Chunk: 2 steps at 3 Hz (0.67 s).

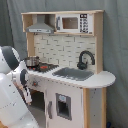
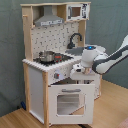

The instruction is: Play with the kitchen

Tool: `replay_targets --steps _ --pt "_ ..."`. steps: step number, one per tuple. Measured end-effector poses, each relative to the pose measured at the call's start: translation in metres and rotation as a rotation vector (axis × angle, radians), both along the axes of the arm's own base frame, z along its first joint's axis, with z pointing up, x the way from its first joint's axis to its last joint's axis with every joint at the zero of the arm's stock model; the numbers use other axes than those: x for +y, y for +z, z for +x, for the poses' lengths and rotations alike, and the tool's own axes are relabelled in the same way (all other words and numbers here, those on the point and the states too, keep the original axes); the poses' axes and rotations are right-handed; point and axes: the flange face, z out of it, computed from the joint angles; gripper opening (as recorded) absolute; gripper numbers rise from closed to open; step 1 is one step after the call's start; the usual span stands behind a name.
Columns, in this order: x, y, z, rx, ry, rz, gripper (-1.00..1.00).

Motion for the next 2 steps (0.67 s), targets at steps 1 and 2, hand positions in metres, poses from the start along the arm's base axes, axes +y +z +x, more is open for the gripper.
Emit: replay_targets --steps 1,2 --pt "0.000 -0.001 0.000 0.001 0.002 -0.002 -1.00" --pt "-0.003 -0.011 0.005 0.017 0.034 -0.025 -1.00"
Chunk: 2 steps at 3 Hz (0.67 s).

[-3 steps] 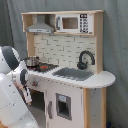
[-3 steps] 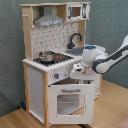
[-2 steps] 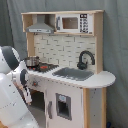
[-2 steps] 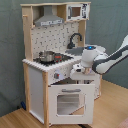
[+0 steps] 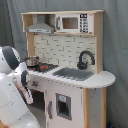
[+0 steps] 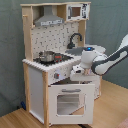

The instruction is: Play with the kitchen

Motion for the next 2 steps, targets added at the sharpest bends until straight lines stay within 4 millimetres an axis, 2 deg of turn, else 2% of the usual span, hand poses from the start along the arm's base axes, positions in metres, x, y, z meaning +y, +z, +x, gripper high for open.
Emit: replay_targets --steps 2 --pt "0.0043 -0.0243 0.0020 0.023 -0.006 -0.023 -1.00"
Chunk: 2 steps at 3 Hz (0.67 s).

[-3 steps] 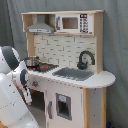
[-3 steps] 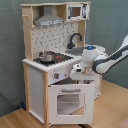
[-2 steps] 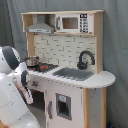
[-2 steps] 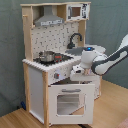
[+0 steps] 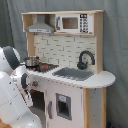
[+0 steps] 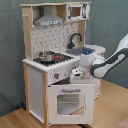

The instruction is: Play with the kitchen

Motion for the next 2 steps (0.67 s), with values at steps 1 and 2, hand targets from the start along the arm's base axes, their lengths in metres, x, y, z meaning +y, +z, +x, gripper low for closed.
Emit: replay_targets --steps 1,2 --pt "0.010 -0.004 0.002 -0.001 -0.015 0.004 -1.00" --pt "0.027 -0.008 -0.002 -0.003 -0.021 0.011 -1.00"
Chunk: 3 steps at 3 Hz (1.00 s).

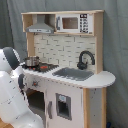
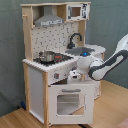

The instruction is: Play with the kitchen

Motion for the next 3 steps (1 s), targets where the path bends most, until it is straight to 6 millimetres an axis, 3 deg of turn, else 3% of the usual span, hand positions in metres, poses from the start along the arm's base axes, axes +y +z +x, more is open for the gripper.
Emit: replay_targets --steps 3 --pt "0.044 -0.016 -0.020 -0.043 -0.108 0.031 -1.00"
